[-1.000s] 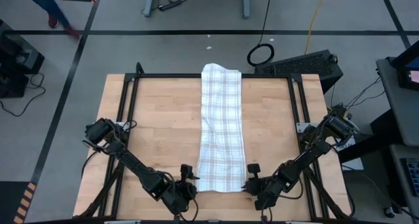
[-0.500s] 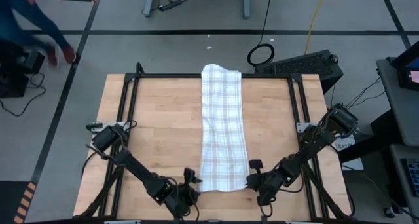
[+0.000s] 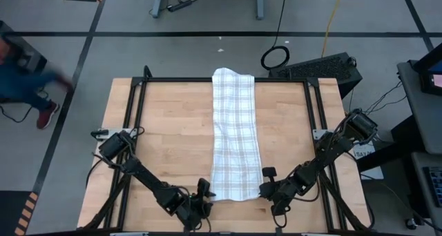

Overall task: Roll towel into tight, uniform cylinder
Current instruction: Roll the white towel

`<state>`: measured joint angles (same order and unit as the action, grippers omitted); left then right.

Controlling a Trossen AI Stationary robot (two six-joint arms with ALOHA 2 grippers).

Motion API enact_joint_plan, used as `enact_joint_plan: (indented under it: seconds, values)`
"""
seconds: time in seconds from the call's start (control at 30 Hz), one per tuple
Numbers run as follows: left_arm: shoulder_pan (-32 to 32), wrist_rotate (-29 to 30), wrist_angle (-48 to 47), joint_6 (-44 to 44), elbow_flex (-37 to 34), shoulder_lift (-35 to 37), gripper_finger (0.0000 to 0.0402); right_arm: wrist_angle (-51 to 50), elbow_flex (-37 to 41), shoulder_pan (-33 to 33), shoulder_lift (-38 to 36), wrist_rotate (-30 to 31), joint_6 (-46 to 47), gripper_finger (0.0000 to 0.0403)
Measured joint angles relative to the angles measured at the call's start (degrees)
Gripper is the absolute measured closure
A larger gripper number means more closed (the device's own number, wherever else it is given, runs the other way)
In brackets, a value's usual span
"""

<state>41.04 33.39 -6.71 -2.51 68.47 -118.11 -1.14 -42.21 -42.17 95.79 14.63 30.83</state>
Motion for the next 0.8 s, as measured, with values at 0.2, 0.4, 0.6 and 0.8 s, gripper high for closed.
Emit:
enact_joint_plan:
  seconds: [0.2,0.4,0.6,0.8]
  values:
    - [-3.13,-7.43,-0.73,1.4,0.11,0.26,0.0239,-0.12,-0.03,0.25,-0.02,-1.34,-0.68,0.04]
    - [-4.67,-12.92,-2.22,0.02,0.18,0.31,0.0316,-0.29,-0.07,0.55,-0.04,-2.45,-0.11,0.0399]
    - [-5.51,-14.76,-1.98,-4.85,0.11,0.23,0.0389,-0.41,-0.11,0.55,-0.24,-3.13,1.48,0.0399]
    - [-6.76,-17.07,-2.28,-10.66,-0.22,2.39,0.0396,-1.14,-0.11,1.76,-4.36,-7.6,1.16,0.0399]
